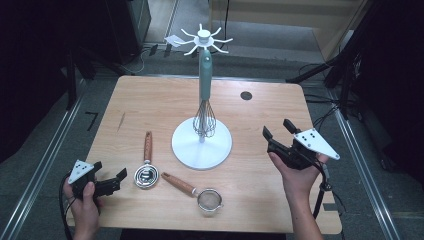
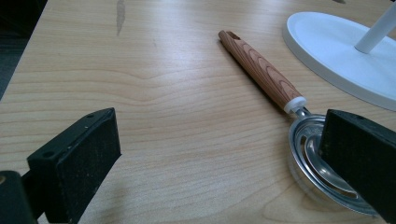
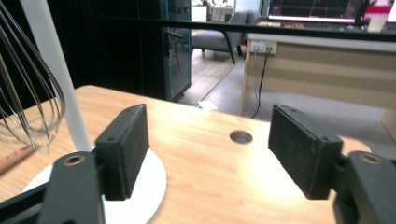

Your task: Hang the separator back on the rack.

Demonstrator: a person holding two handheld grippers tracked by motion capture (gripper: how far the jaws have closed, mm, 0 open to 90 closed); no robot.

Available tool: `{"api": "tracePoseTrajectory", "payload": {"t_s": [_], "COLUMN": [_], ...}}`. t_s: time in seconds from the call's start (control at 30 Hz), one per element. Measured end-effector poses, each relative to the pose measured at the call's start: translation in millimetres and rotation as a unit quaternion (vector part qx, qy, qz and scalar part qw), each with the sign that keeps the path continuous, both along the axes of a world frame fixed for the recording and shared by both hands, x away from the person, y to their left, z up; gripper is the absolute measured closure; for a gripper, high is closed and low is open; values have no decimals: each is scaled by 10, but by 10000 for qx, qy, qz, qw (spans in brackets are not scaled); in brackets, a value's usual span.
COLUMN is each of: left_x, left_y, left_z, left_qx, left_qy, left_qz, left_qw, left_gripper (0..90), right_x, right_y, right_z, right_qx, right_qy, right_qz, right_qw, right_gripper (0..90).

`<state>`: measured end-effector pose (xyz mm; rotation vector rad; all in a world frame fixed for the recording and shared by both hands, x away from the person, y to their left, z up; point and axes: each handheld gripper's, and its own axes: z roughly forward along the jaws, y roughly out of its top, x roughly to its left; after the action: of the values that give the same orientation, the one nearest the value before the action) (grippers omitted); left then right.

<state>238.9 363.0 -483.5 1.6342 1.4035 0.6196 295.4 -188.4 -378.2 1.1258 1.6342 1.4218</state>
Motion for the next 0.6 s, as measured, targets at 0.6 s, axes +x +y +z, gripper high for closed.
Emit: {"api": "tracePoseTrajectory", "payload": {"t_s": [0.6], "left_x": [6], "left_y": [-1], "left_z": [0], "left_qx": [-24], "left_qy": [11], "left_qz": [-17], "left_qw": [10000], "left_gripper": [0], "right_x": [-127], "right_y": [-242], "right_z": [-639], "right_qx": [302], "right_qy": [964], "right_qz": [-242], "right_qw": [9946], "right_gripper": [183]}}
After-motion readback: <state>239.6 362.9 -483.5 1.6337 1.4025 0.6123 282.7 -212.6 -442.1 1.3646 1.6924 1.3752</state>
